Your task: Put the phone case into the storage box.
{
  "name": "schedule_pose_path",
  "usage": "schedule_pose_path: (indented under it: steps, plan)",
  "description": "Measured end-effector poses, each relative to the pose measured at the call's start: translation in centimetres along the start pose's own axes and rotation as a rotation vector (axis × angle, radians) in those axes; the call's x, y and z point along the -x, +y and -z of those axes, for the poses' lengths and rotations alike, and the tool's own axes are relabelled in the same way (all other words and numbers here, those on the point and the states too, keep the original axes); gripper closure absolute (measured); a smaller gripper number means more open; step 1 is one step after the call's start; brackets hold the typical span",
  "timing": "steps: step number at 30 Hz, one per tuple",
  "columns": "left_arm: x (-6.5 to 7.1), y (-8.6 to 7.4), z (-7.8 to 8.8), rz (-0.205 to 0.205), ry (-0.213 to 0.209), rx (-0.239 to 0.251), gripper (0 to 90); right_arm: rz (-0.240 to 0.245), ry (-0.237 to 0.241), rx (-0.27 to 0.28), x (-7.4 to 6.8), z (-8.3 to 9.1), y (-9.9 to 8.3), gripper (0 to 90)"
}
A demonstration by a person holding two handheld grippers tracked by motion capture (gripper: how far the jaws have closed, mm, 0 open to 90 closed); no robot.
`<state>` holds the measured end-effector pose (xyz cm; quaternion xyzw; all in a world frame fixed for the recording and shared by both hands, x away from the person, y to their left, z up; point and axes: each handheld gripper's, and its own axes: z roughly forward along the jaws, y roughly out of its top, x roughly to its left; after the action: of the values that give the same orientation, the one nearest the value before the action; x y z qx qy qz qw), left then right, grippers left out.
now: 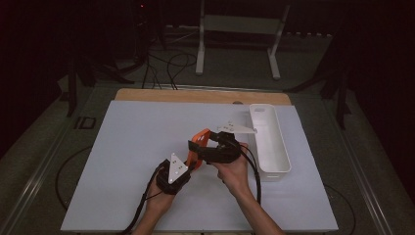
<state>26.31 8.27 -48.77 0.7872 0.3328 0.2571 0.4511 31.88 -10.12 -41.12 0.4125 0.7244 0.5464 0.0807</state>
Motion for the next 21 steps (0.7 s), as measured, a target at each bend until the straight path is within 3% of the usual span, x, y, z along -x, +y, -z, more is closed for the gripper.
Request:
schedule_pose_path:
  steps: [15,21]
  plan:
    - [0.07,0.21,0.07,0.007,-0.012,0.003,80.6,0.006,0.000,-0.003,-0.14,-0.07,0.06,16.6]
    - [0.06,0.36,0.08,0.018,-0.029,-0.005,72.7,0.007,-0.003,-0.001,-0.20,-0.15,0.05,16.6]
